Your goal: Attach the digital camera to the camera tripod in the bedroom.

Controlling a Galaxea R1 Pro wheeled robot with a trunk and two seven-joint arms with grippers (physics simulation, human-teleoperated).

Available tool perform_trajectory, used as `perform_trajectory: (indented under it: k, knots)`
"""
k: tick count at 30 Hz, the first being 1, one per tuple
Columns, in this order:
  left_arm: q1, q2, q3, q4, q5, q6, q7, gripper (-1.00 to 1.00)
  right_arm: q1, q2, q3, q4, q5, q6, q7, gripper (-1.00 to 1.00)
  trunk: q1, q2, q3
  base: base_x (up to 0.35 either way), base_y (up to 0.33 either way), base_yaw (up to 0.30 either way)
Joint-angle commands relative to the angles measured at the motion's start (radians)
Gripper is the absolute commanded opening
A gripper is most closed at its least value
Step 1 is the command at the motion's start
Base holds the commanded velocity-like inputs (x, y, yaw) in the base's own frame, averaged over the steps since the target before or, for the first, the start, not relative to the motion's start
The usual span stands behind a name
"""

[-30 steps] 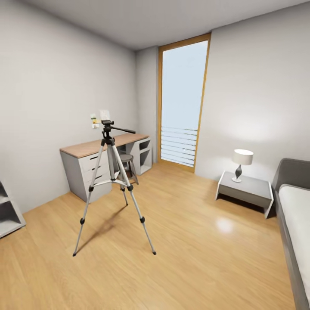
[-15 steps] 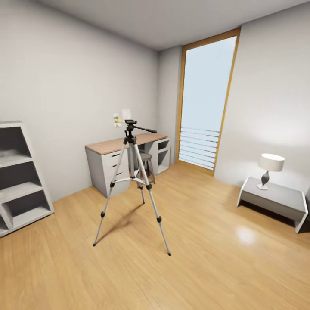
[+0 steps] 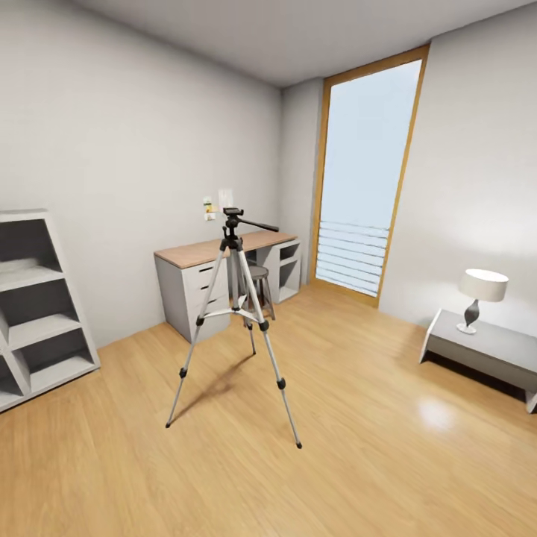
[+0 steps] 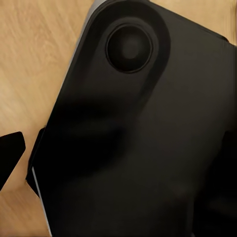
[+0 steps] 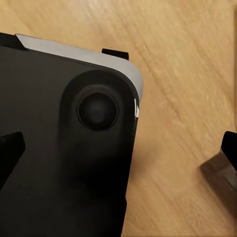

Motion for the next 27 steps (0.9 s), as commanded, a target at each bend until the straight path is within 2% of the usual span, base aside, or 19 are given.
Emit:
perform_trajectory:
  k: [1, 27]
  knots:
    - [0.001, -0.001, 0.006, -0.002, -0.002, 0.0, 0.001, 1.0, 0.001, 0.0, -0.001, -0.002, 0.008, -0.001, -0.001, 1.0, 0.001, 0.0, -0.001, 0.268, -0.026, 0.003]
    - [0.001, -0.004, 0.007, -0.003, -0.006, -0.006, 0.001, 1.0, 0.001, 0.0, -0.001, -0.001, 0.011, -0.002, -0.001, 1.0, 0.001, 0.0, -0.001, 0.299, -0.098, 0.0]
